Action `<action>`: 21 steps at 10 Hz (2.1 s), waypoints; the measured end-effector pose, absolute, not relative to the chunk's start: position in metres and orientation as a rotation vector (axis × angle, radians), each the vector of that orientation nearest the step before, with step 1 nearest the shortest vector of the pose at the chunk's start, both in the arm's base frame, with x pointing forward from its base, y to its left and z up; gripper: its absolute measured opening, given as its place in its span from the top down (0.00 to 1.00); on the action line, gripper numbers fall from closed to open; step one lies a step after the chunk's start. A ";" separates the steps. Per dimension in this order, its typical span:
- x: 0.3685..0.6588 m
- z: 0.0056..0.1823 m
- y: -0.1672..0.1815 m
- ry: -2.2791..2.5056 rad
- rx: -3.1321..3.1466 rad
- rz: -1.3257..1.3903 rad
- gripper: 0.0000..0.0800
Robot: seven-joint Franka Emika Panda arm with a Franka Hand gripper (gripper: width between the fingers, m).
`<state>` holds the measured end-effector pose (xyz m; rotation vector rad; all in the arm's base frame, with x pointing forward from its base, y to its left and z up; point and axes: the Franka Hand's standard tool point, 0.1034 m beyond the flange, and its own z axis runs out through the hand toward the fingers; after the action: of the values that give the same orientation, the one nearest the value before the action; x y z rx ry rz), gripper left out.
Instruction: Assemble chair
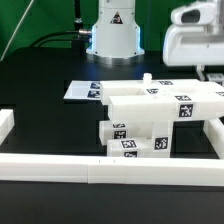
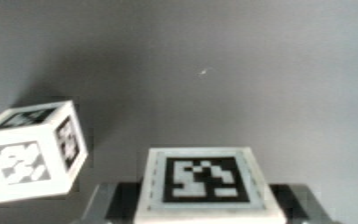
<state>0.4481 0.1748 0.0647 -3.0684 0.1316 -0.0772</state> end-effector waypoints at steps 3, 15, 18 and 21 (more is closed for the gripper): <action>0.466 0.116 0.151 0.140 -3.032 -0.041 0.66; 0.587 0.139 0.087 0.036 -3.044 -0.108 0.66; 0.587 0.138 0.085 0.017 -3.046 -0.107 0.66; 0.595 0.136 0.055 -0.154 -3.067 -0.126 0.66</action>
Offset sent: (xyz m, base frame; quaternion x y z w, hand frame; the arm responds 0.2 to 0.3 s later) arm 0.0613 -0.0433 0.0569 0.0606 -0.0476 0.0011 0.9970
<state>0.5952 0.0554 0.1365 -3.0670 -0.1536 -0.1259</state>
